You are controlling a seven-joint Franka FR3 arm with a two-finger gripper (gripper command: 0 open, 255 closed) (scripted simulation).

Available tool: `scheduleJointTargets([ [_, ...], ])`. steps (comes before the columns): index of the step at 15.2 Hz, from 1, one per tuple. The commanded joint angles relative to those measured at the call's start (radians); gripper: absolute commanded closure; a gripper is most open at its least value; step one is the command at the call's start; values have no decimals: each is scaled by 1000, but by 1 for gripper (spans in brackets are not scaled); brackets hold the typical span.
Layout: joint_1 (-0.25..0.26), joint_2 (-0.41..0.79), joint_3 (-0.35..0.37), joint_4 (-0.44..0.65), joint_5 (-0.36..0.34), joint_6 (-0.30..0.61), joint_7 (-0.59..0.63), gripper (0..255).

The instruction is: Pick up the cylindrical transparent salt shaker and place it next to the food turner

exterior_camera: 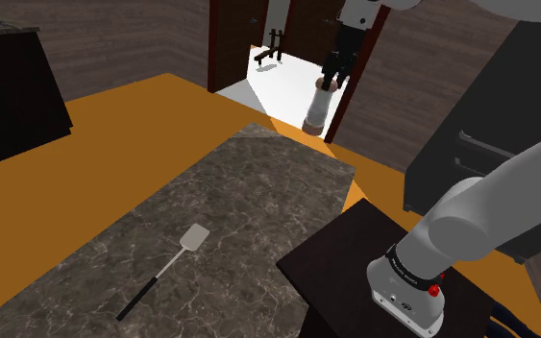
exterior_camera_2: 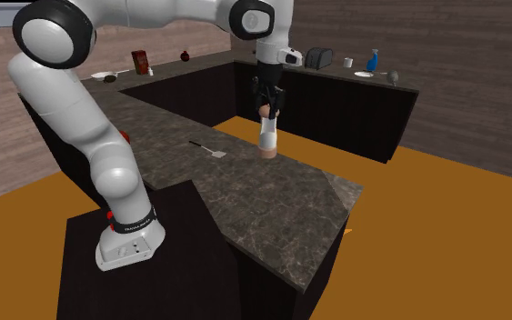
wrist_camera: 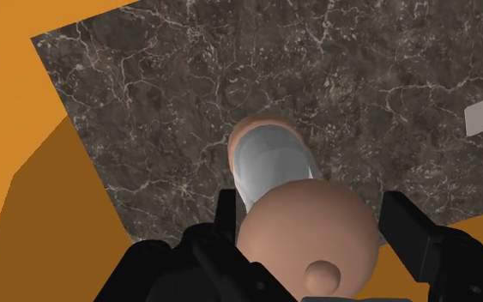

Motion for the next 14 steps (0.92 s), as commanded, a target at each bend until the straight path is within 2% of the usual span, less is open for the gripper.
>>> scheduleJointTargets([
  [1, 14, 10, 20, -3, 8, 15, 31, 255],
  [8, 80, 86, 109, -5, 41, 101, 172, 255],
  [14, 136, 186, 179, 40, 56, 166, 288, 255],
])
